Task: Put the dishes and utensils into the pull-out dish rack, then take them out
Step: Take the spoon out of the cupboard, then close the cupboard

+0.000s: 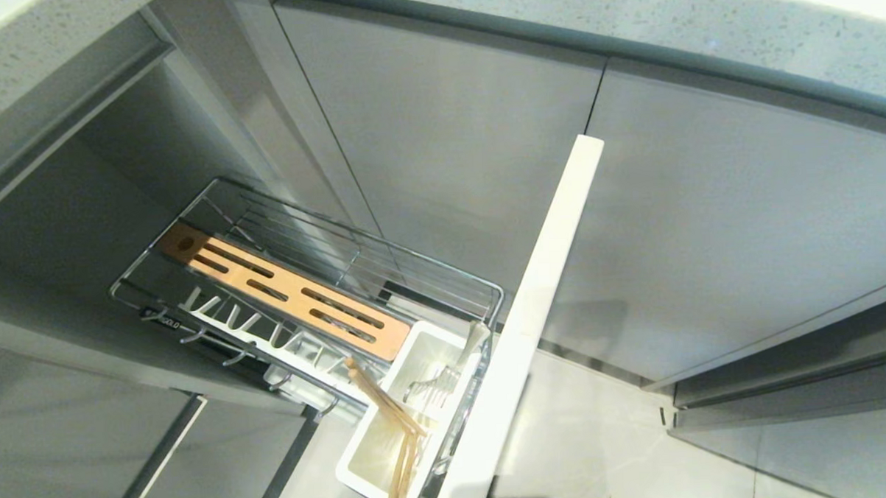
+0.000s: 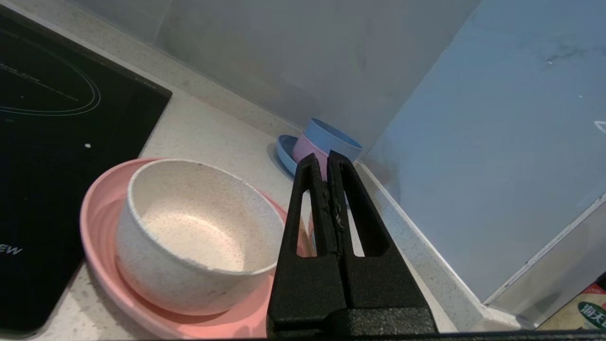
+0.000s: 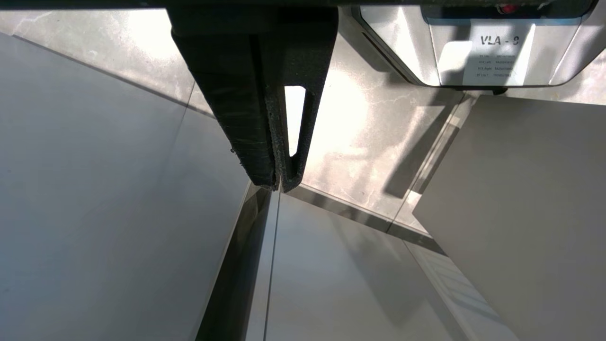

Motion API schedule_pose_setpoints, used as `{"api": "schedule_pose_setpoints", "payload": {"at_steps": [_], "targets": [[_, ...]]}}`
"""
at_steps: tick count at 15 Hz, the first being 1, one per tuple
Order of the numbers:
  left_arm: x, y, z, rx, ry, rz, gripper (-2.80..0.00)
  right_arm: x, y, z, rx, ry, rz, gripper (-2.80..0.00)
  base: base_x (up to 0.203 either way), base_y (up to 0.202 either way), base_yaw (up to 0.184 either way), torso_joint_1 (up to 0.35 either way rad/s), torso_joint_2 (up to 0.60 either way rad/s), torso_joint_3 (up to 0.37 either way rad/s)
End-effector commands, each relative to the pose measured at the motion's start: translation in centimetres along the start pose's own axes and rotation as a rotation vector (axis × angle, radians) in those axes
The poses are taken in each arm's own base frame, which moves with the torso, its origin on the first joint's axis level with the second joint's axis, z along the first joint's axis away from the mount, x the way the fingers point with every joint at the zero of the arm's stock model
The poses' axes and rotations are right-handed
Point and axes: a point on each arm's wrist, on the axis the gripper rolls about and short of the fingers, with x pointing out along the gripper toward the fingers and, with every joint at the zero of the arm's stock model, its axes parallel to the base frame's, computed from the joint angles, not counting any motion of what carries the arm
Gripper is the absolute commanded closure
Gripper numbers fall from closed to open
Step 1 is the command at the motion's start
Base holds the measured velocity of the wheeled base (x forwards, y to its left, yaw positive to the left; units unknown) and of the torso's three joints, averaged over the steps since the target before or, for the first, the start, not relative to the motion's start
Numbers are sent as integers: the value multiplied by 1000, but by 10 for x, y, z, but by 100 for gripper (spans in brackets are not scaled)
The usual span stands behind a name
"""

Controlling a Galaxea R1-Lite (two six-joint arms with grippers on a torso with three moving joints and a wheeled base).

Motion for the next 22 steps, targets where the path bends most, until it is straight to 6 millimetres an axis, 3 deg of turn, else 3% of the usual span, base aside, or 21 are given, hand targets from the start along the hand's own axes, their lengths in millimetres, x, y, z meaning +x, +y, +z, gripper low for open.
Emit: {"api": "schedule_pose_setpoints", "payload": {"at_steps": [1,20,21,22], "targets": [[-3,8,-5,3,-18,1,0,0,0,0,0,2,0,0,0,0,0,0,0,0],[9,23,-34,8,79,24,0,0,0,0,0,2,0,0,0,0,0,0,0,0],[9,23,-35,14,89,29,-280,0,0,0,0,2,0,0,0,0,0,0,0,0],[9,22,-35,9,88,20,-280,0,0,0,0,2,0,0,0,0,0,0,0,0]]}}
